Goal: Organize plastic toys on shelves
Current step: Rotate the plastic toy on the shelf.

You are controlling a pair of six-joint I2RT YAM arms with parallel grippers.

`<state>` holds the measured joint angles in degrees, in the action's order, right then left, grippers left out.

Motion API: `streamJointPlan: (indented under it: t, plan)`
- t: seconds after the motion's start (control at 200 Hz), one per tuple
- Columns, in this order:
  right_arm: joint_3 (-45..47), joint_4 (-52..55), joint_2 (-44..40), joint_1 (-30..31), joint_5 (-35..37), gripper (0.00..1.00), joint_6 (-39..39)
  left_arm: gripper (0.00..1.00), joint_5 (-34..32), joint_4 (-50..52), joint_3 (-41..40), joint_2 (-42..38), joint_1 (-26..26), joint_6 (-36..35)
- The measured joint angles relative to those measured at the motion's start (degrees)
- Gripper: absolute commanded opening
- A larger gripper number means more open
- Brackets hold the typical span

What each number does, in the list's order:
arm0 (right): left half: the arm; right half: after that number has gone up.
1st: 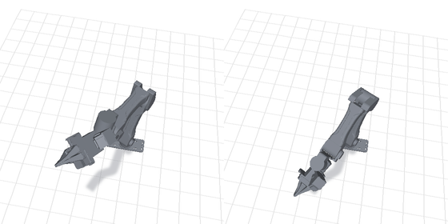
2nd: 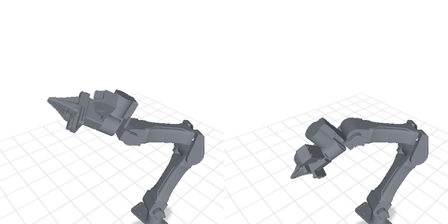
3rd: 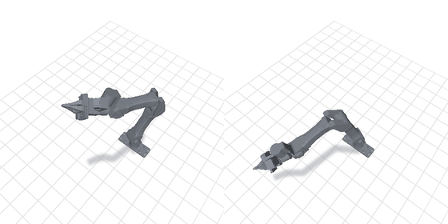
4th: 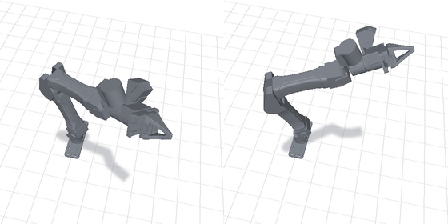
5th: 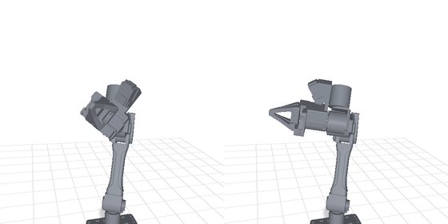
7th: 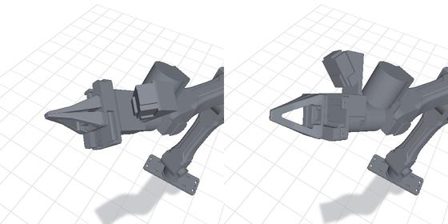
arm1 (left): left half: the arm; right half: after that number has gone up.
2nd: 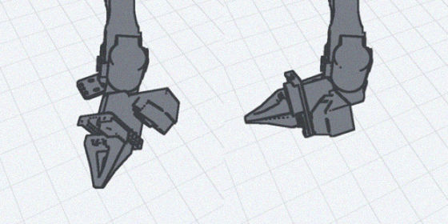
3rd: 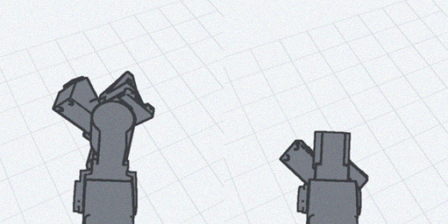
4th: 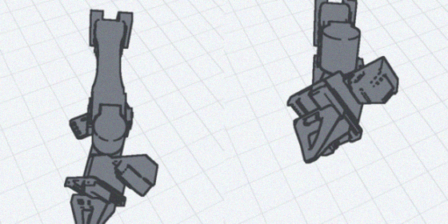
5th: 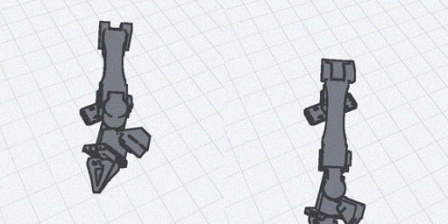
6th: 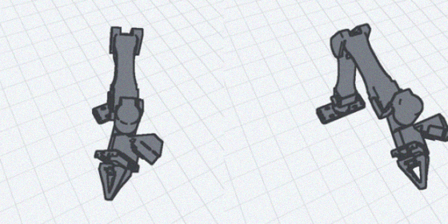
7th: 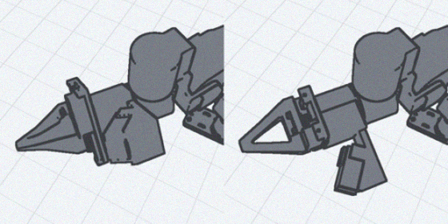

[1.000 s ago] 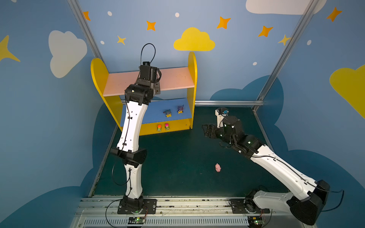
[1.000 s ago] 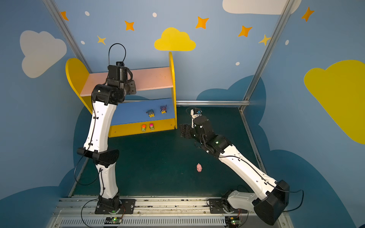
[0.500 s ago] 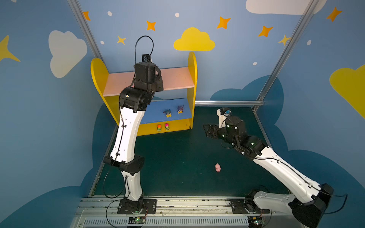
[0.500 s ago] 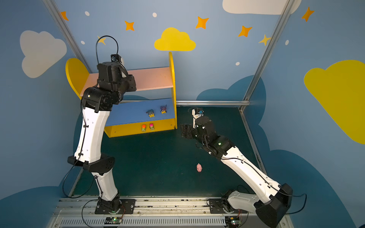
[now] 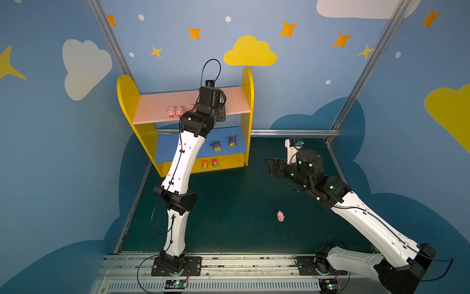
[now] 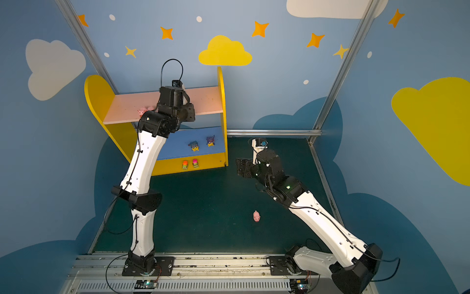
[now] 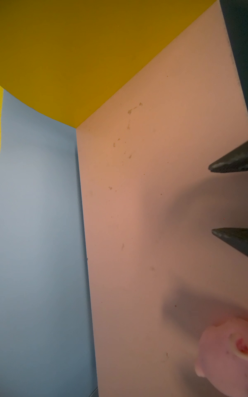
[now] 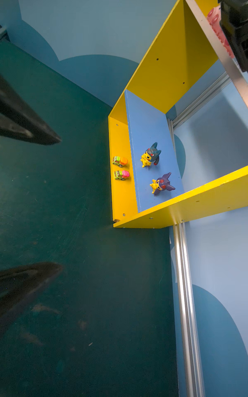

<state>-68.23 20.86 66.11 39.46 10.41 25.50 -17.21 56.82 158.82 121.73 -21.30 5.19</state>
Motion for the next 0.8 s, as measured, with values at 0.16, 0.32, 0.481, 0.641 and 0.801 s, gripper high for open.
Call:
streamJointPlan:
  t: [0.16, 0.32, 0.481, 0.641, 0.801]
  plan:
    - [0.2, 0.0, 0.0, -0.5, -0.2, 0.84, 0.1, 0.41, 0.0, 0.5, 0.0, 0.0, 1.1, 0.5]
    - [0.2, -0.1, 0.4, -0.8, -0.8, 0.84, 0.2, 0.4, -0.1, 0.8, 0.0, 0.0, 2.0, 0.9]
    - [0.2, -0.1, 1.1, -0.8, -1.6, 0.84, 0.6, 0.4, -0.3, 1.0, -0.3, -0.4, 2.5, 0.9]
    - [0.2, -0.1, 1.5, -0.8, -2.0, 0.84, 0.8, 0.4, -0.4, 1.3, -2.9, -2.4, 2.7, 0.9]
    - [0.2, -0.1, 1.8, -0.8, -2.2, 0.84, 1.1, 0.39, -0.7, 1.7, -4.6, -3.9, 3.5, 1.1]
